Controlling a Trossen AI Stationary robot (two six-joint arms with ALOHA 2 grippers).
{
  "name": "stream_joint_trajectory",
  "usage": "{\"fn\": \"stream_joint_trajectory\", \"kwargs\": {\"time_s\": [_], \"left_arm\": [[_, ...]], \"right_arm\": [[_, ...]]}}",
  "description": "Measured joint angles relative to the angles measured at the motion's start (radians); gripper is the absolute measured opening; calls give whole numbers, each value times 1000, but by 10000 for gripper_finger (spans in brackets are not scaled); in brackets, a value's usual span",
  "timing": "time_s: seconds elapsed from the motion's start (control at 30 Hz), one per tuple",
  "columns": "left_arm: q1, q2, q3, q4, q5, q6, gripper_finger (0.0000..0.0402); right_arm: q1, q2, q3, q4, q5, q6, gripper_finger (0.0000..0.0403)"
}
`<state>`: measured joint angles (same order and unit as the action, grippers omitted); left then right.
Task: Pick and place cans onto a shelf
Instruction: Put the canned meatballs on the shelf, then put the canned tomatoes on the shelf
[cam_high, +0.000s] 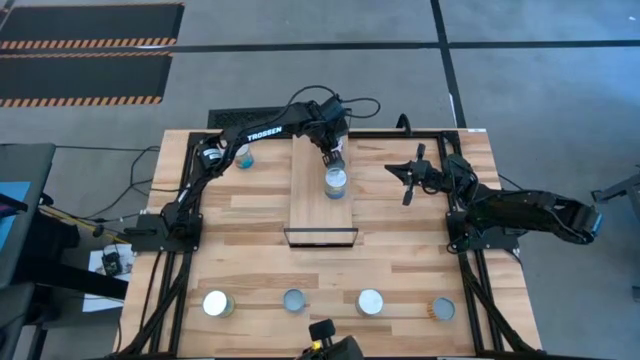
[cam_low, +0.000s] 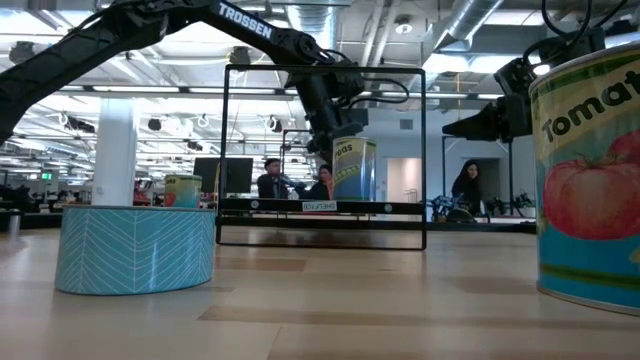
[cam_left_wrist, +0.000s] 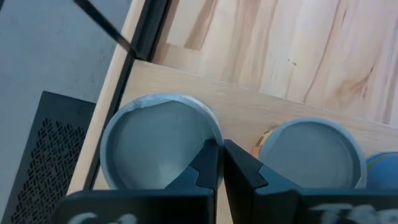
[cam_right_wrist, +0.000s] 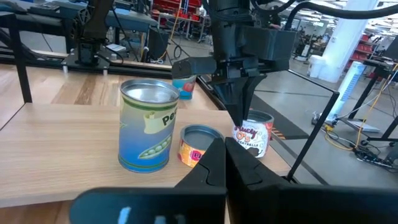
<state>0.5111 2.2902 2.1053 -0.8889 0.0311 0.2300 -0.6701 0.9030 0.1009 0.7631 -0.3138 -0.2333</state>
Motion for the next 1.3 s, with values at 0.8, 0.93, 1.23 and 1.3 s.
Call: {"fn": "stream_joint_trajectory", "kwargs": {"time_s": [0.8, 0.93, 1.23, 1.3], "left_arm": [[-7, 2, 8, 18, -12, -6, 4], [-7, 3, 8, 16, -11, -6, 31], [-8, 0, 8, 10, -11, 2, 78], [-8, -12, 8, 10, -11, 6, 80]], "right_arm": [[0, 0, 0, 0, 0, -4, 8], [0, 0, 0, 0, 0, -4, 8], [0, 0, 0, 0, 0, -4, 8], [0, 0, 0, 0, 0, -4, 8]]}}
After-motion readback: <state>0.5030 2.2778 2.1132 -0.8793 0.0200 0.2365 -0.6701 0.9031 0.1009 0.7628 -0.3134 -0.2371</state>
